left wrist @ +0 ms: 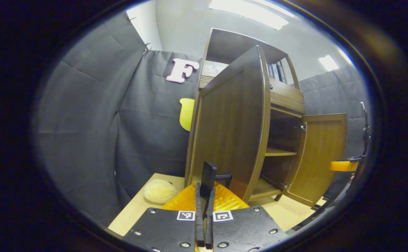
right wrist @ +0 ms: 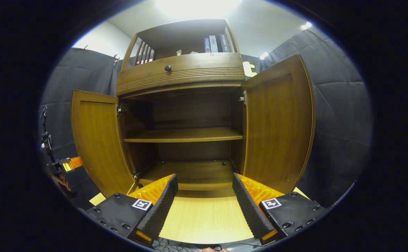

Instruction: Open the right door of the double-door shoe cabinet with the right hand, and open the left door with the left hand.

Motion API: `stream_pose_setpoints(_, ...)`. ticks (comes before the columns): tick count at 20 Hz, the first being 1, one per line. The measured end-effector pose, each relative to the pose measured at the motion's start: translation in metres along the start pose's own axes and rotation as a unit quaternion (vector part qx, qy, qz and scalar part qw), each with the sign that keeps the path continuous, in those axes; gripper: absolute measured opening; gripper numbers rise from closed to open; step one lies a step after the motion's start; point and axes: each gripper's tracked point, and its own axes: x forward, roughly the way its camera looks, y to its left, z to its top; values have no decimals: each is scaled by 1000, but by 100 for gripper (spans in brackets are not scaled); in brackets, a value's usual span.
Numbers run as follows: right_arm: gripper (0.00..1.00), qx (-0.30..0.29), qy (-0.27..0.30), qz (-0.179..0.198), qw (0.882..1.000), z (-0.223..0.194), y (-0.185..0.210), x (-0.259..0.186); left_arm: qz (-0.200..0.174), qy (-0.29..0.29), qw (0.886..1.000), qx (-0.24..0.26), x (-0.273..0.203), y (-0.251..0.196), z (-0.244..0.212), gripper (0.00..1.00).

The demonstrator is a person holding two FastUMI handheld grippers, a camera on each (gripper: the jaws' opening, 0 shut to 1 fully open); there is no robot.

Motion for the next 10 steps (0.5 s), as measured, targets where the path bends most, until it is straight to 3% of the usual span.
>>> stream_pose_setpoints(3, 98, -16, -2, 6, 1000, 3, -3, -1, -3, -1, 1000, -6, -1, 33, 5, 3)
stream_pose_setpoints(4, 92, -20, -2, 4, 1000, 3, -4, 0, 4, -7, 1000, -5, -2, 46, 9, 3)
stream_pose_setpoints(6, 92, -30, -14, -3, 999, 8, -9, -2, 2, -10, 1000, -3, -5, 62, 15, 1)
stream_pose_setpoints(7, 98, -35, -21, -6, 999, 11, -11, -2, -3, -14, 1000, -3, -8, 62, 15, 2)
stream_pose_setpoints(8, 92, -39, -24, -7, 999, 12, -12, 1, -8, -13, 1000, -3, -9, 64, 15, 2)
stream_pose_setpoints(10, 92, -46, -23, -10, 999, 15, -16, -3, -6, -15, 1000, -5, -13, 65, 16, 1)
